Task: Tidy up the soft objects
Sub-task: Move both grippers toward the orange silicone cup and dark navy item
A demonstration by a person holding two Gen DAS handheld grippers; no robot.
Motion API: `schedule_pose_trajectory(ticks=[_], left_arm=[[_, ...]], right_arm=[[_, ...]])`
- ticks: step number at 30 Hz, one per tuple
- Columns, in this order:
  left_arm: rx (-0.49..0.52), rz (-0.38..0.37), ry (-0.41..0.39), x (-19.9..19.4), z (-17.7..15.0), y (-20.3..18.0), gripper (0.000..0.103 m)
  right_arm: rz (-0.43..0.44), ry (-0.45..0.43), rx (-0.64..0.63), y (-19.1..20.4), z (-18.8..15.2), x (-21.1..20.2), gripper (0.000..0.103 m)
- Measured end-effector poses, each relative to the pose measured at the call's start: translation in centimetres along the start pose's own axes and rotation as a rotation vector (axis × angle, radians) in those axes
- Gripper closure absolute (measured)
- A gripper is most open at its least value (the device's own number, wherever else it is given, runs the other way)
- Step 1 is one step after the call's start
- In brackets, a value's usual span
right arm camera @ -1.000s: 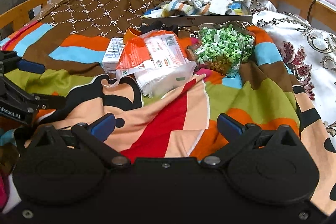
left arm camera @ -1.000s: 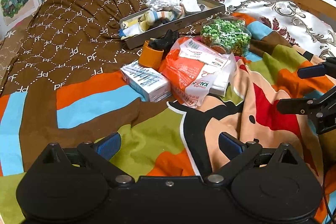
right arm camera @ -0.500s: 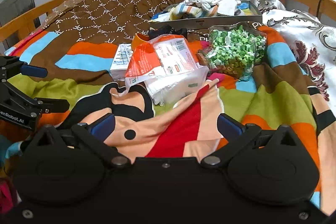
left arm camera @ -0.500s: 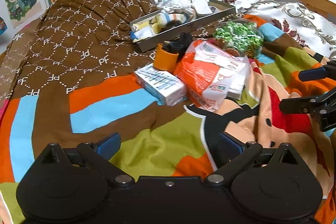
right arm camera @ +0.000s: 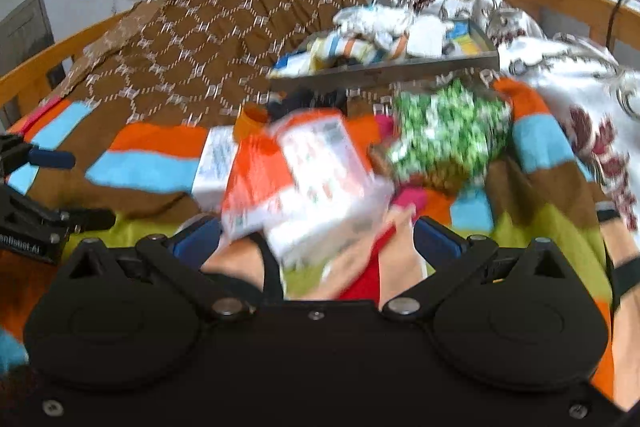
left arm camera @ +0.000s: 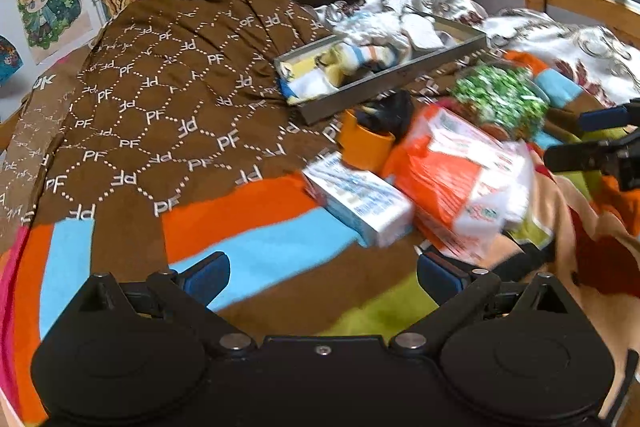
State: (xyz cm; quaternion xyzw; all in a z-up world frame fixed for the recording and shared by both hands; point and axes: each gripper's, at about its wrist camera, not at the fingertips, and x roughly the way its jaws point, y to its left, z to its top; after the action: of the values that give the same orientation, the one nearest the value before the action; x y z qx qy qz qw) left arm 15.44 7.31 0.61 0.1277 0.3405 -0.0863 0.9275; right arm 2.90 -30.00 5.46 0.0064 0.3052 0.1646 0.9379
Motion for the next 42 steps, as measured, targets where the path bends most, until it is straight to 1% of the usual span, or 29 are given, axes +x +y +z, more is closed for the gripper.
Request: schedule_pose_trajectory(ticks=[5,10,13,17,23,26,33,42], left_arm=[[-0.007,0.011,-0.007,1.8,1.6,1.7,0.002],[-0.01,0.008,-0.003,4.0,3.4,2.6,0.002],[0.013,-0.002,0.008,5.4,4.4,2.7,0.002],[0.022,-0.025,-0.011,7.0,5.5,2.6,0.002],[0.01,-0.064,-0.036,9.3,6.4,2.3,0.002],[0.002,-0.078,-0.035,10.4,6.6,2.3,0.002],[-0.039,-0.09,-0.022,12.7,6.5,2.6,0.002],[-0.075,-0.1,-0.019,14.0,6.5,3.1,0.002]], right_arm=[[0.009,-0.038,-0.005,0.7,3.5,2.9,0.001],[0.02,-0.074,-0.007,1.4,6.3,6.6,0.001],[0.027,-0.088,0.005,1.4,7.4,8.7,0.001],[0.021,-0.093,0.025,1.5,8.6,11.2,0.001],[0.001,-0.071,-0.011,1.7,9.4,13.7,0.001],[-0.011,-0.057,-0.027,1.4,9.6,14.7,0.001],[-0.059,-0.03,-0.072,0.7,10.1,15.8,0.001],[-0.084,-0.011,-0.099,0.9,10.9,17.4,0.001]])
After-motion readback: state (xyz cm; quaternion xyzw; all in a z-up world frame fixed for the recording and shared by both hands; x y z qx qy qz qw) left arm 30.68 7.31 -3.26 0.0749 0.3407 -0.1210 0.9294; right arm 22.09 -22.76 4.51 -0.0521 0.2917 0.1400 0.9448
